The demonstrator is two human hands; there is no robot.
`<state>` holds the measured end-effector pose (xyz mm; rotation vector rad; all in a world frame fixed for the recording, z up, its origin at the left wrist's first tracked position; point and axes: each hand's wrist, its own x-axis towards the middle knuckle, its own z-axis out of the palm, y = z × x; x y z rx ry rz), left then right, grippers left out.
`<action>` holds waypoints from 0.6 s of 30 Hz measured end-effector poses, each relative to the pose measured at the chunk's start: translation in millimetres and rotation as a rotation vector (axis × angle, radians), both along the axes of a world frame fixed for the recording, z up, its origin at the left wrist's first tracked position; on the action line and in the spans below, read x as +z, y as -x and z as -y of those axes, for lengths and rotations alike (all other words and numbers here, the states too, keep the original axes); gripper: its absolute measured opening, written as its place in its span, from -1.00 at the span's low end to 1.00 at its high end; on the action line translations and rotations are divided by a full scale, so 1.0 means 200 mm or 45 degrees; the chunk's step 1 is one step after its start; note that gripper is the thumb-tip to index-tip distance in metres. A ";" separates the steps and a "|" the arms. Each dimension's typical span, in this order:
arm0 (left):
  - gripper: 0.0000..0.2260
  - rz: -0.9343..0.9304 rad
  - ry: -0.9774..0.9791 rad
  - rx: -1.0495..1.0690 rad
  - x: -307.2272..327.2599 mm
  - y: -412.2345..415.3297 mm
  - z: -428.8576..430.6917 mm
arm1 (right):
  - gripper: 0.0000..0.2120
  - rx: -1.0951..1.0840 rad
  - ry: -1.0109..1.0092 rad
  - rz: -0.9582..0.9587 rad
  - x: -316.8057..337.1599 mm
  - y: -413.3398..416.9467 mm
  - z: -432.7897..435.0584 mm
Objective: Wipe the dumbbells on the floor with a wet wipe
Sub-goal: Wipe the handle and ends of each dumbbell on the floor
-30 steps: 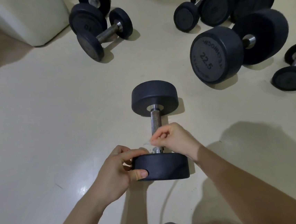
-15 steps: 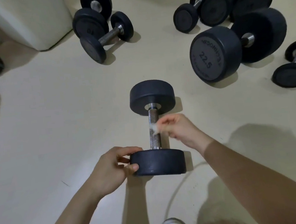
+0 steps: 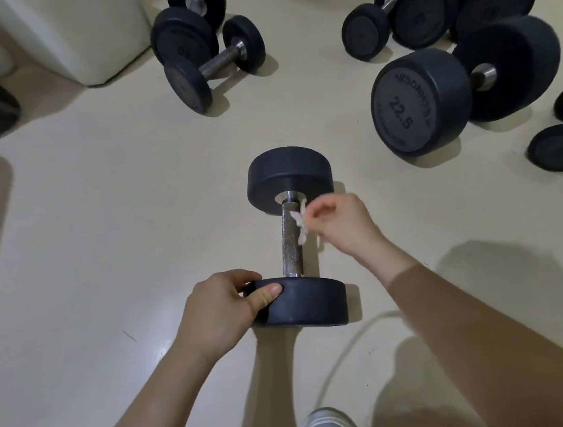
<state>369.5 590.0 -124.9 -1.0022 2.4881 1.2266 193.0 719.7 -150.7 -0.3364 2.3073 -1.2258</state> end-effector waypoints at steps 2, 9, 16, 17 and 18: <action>-0.70 0.012 0.039 -0.039 0.00 0.01 -0.01 | -0.89 0.161 -0.192 -0.300 0.01 0.04 0.09; -0.62 0.001 0.412 -0.266 0.05 0.04 -0.10 | -0.85 0.890 -0.618 -0.436 0.01 -0.08 0.07; -0.56 -0.010 0.693 -0.512 0.01 0.05 -0.20 | -0.85 0.718 -0.649 -0.541 0.00 0.05 0.06; -0.56 -0.021 0.687 -0.541 0.01 0.04 -0.21 | -0.84 0.792 -0.639 -0.468 0.02 0.01 0.02; -0.55 -0.027 0.679 -0.576 0.02 0.04 -0.23 | -0.85 0.859 -0.624 -0.387 0.04 -0.04 -0.03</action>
